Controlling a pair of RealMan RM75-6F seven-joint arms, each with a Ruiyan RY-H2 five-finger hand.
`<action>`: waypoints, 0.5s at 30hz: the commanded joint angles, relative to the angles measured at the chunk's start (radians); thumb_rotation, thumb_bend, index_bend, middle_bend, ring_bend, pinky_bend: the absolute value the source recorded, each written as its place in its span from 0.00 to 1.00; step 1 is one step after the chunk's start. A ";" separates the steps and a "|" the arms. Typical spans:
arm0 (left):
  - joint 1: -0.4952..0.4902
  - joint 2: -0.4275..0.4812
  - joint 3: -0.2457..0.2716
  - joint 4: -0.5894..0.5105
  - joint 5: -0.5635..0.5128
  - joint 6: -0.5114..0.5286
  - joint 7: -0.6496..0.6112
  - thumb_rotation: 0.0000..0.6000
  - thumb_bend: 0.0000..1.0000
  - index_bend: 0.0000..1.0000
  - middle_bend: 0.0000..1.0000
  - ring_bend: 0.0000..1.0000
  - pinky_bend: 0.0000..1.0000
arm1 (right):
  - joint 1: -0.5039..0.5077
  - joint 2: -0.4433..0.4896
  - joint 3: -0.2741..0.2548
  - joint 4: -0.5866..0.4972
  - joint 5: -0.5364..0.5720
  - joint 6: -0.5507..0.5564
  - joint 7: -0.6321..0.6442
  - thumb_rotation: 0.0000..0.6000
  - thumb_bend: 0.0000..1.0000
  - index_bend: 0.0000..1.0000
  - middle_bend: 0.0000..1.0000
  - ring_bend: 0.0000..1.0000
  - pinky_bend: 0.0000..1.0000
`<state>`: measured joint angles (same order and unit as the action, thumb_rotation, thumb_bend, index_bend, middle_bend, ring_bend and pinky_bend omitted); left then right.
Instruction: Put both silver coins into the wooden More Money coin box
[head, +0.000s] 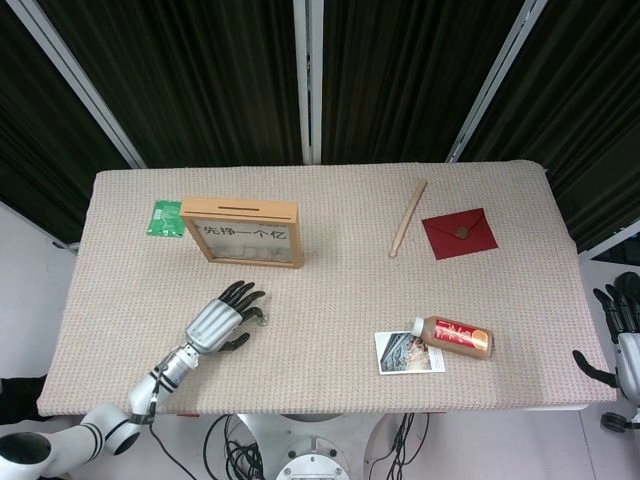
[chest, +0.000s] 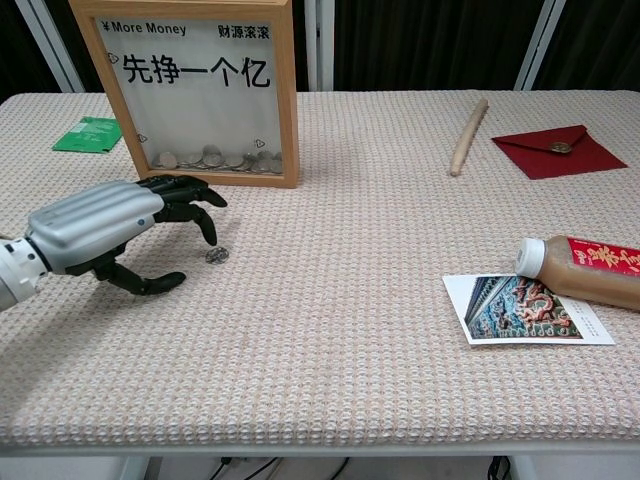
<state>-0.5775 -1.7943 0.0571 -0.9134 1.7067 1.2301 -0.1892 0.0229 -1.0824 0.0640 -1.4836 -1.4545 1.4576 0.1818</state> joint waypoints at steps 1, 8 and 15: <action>-0.005 -0.005 0.000 0.004 -0.001 -0.003 -0.007 1.00 0.29 0.35 0.10 0.00 0.08 | 0.001 -0.002 0.000 0.003 0.002 -0.003 0.001 1.00 0.18 0.00 0.00 0.00 0.00; -0.017 -0.018 0.007 0.022 -0.006 -0.026 -0.018 1.00 0.29 0.36 0.10 0.00 0.08 | 0.002 -0.005 0.001 0.010 0.006 -0.007 0.005 1.00 0.18 0.00 0.00 0.00 0.00; -0.024 -0.026 0.008 0.029 -0.009 -0.029 -0.022 1.00 0.29 0.36 0.10 0.00 0.08 | 0.005 -0.008 0.002 0.017 0.009 -0.014 0.009 1.00 0.18 0.00 0.00 0.00 0.00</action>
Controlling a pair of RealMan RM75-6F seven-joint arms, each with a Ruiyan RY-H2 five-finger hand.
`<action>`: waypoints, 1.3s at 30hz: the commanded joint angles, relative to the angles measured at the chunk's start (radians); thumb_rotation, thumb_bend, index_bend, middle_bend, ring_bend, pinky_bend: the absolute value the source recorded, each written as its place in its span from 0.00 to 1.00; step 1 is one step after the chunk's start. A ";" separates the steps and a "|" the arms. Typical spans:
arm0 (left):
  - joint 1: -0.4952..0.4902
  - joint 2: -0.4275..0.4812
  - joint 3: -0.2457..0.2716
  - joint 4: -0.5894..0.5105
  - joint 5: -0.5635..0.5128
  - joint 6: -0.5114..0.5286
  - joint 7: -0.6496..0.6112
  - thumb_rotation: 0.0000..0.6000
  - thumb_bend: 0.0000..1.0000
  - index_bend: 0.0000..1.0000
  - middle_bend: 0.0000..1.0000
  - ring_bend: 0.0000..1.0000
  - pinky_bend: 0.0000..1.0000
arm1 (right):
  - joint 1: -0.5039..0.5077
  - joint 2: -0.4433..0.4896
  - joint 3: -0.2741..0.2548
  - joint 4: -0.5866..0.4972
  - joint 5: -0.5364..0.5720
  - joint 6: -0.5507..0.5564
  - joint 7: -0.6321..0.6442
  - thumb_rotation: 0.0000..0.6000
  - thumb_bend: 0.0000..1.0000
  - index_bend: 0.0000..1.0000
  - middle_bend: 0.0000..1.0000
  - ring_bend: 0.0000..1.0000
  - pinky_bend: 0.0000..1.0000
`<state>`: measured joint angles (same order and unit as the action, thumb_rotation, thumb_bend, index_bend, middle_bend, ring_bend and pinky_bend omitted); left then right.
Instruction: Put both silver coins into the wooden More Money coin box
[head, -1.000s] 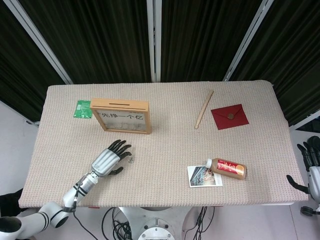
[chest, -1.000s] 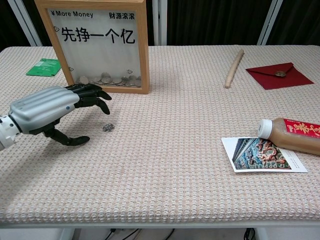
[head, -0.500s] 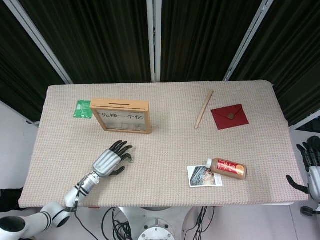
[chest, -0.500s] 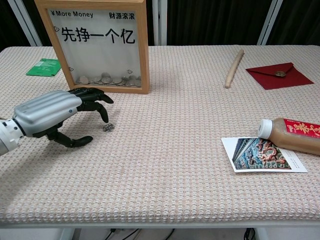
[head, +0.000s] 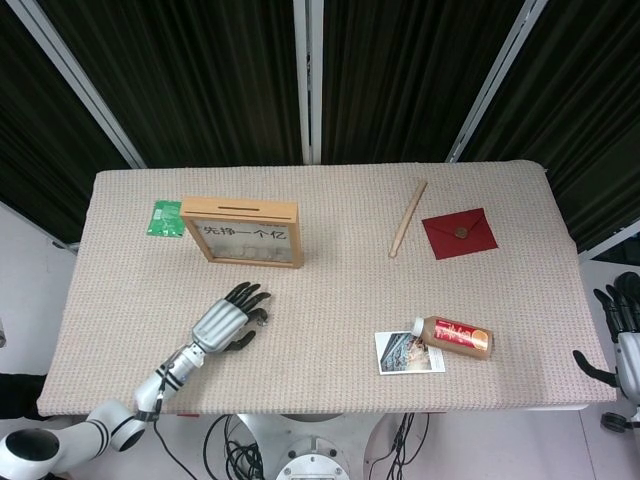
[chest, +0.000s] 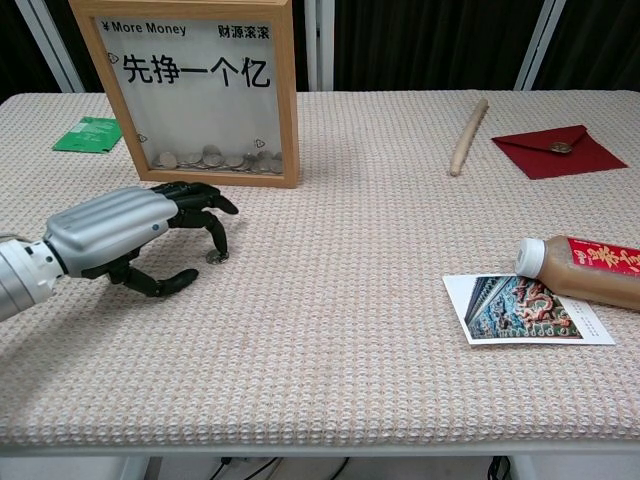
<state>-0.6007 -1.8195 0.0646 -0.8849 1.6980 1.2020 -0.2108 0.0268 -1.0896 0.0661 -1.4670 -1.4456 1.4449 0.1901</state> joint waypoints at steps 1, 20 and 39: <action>-0.001 -0.001 0.001 0.001 -0.002 -0.001 0.000 1.00 0.29 0.36 0.10 0.00 0.08 | 0.001 -0.001 0.000 0.002 -0.001 -0.002 0.001 1.00 0.18 0.00 0.00 0.00 0.00; -0.016 -0.019 0.006 0.024 -0.007 -0.013 -0.009 1.00 0.29 0.37 0.10 0.00 0.07 | -0.001 -0.003 -0.002 0.015 0.002 -0.005 0.014 1.00 0.18 0.00 0.00 0.00 0.00; -0.034 -0.025 0.000 0.044 -0.011 -0.011 -0.016 1.00 0.28 0.42 0.11 0.00 0.08 | 0.007 -0.008 -0.001 0.018 0.009 -0.022 0.008 1.00 0.18 0.00 0.00 0.00 0.00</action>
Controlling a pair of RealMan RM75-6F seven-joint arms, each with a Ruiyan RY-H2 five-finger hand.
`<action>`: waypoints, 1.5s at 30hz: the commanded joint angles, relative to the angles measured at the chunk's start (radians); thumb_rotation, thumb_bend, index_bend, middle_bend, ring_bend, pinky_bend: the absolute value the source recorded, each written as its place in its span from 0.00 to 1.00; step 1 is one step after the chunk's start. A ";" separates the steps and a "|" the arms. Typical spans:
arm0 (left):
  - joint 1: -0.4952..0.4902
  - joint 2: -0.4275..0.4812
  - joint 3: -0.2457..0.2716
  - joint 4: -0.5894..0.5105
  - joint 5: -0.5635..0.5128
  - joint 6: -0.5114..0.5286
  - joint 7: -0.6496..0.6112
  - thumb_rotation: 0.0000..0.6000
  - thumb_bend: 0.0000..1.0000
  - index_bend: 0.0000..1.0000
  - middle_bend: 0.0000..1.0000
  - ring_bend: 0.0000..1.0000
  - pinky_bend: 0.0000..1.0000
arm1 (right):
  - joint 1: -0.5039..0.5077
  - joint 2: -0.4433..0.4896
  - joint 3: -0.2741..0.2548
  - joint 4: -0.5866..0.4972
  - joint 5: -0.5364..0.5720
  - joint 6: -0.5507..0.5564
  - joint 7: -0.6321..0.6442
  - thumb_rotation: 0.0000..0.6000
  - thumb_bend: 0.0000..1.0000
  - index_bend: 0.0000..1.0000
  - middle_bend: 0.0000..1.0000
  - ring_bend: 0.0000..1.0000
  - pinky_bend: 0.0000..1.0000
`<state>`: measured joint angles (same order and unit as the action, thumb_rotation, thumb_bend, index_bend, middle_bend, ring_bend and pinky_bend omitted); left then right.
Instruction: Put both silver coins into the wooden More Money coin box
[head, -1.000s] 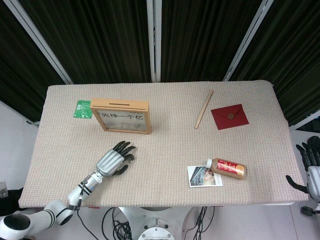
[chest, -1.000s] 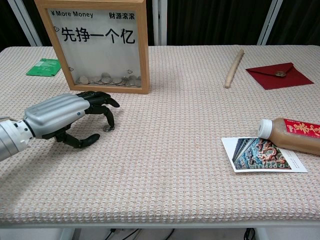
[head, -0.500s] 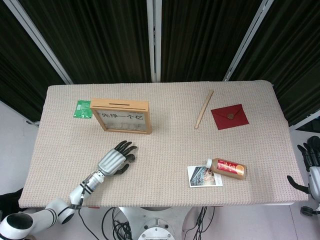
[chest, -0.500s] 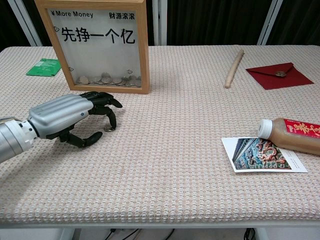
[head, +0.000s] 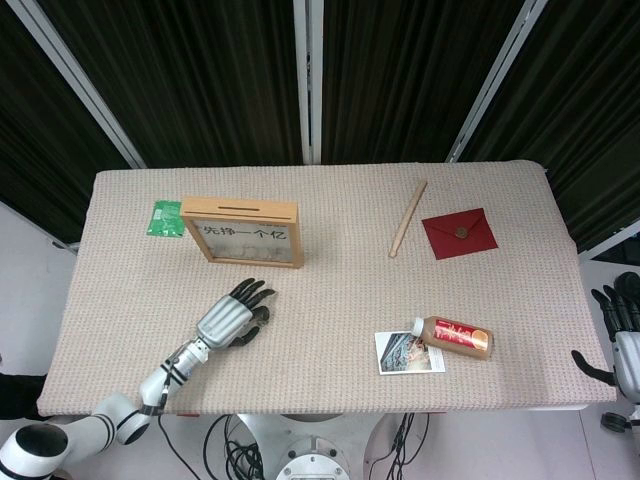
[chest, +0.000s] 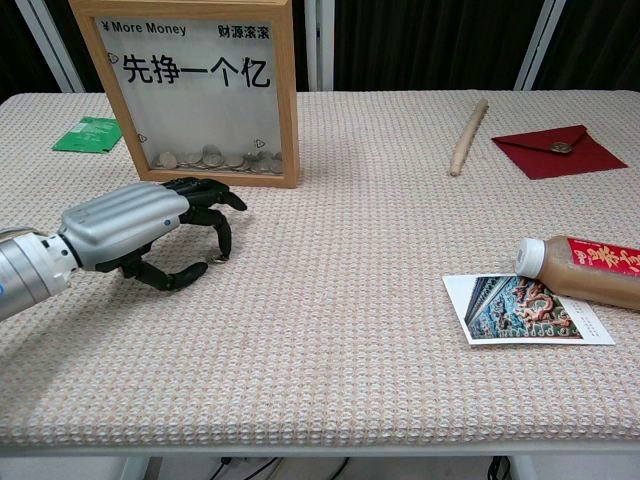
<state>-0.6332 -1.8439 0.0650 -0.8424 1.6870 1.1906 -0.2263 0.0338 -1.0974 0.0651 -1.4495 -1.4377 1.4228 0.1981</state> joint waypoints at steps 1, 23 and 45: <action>-0.002 -0.002 -0.001 0.002 -0.001 0.000 -0.001 1.00 0.28 0.42 0.11 0.00 0.08 | 0.000 0.000 0.000 0.001 0.001 0.000 0.001 1.00 0.18 0.00 0.00 0.00 0.00; -0.024 -0.032 -0.014 0.052 0.000 0.017 0.009 1.00 0.28 0.46 0.13 0.00 0.08 | -0.003 -0.004 -0.001 0.018 0.003 -0.002 0.021 1.00 0.18 0.00 0.00 0.00 0.00; -0.014 -0.087 -0.017 0.141 0.001 0.077 0.009 1.00 0.36 0.52 0.17 0.01 0.08 | -0.005 -0.007 -0.002 0.031 0.004 -0.005 0.035 1.00 0.18 0.00 0.00 0.00 0.00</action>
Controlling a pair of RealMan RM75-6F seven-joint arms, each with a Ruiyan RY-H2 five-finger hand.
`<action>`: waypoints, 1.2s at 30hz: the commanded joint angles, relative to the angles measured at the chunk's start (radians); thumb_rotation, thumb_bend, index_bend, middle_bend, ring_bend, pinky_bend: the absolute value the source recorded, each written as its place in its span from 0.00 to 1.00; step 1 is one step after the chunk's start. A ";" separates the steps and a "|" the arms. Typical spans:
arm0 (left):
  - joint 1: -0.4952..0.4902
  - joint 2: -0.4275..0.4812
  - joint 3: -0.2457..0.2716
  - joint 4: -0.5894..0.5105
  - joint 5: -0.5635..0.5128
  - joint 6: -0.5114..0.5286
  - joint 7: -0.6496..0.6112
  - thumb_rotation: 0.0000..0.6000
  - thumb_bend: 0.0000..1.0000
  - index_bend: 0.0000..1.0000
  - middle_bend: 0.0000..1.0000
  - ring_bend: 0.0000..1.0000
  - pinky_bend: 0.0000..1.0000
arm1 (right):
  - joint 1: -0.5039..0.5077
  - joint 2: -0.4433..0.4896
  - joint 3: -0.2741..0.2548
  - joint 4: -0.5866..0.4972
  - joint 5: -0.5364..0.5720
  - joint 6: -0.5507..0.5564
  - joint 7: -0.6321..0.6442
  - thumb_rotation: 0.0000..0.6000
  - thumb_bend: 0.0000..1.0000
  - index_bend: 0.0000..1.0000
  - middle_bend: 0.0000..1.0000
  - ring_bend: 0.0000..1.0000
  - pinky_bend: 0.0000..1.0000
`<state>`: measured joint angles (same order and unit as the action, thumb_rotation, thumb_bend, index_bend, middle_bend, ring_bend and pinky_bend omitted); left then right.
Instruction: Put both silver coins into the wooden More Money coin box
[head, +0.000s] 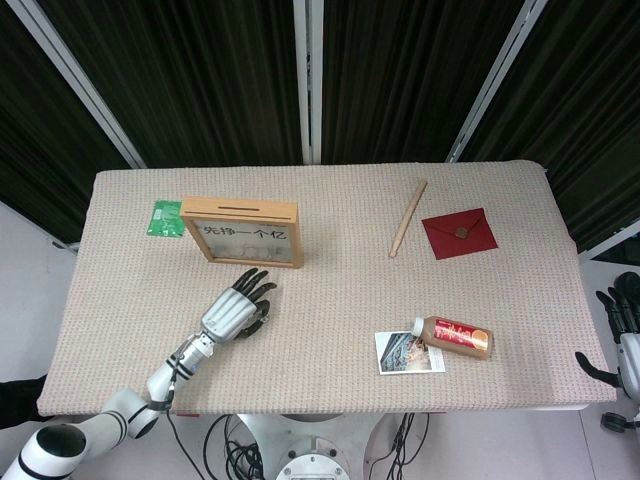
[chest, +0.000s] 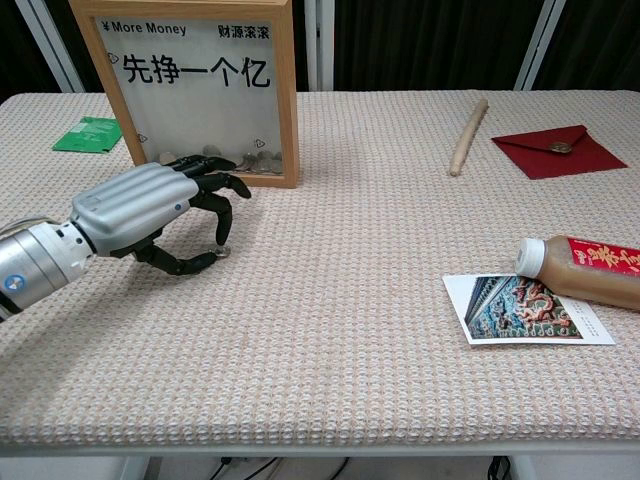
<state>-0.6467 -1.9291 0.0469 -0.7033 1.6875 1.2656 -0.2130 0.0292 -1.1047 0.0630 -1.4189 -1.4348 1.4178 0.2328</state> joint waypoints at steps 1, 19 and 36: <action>-0.001 -0.002 0.001 0.003 0.001 0.002 -0.008 1.00 0.36 0.52 0.17 0.01 0.08 | 0.000 0.000 0.001 0.001 0.002 -0.001 0.001 1.00 0.18 0.00 0.00 0.00 0.00; -0.010 -0.001 0.004 -0.008 -0.005 -0.009 -0.052 1.00 0.42 0.55 0.18 0.01 0.08 | 0.000 0.004 0.003 0.003 0.005 -0.005 0.007 1.00 0.18 0.00 0.00 0.00 0.00; 0.054 0.150 -0.007 -0.249 -0.016 0.107 0.025 1.00 0.44 0.57 0.19 0.01 0.09 | -0.004 0.013 0.004 -0.012 -0.002 0.010 0.002 1.00 0.18 0.00 0.00 0.00 0.00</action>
<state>-0.6197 -1.8305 0.0394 -0.8871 1.6754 1.3368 -0.2233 0.0255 -1.0914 0.0675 -1.4305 -1.4362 1.4279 0.2352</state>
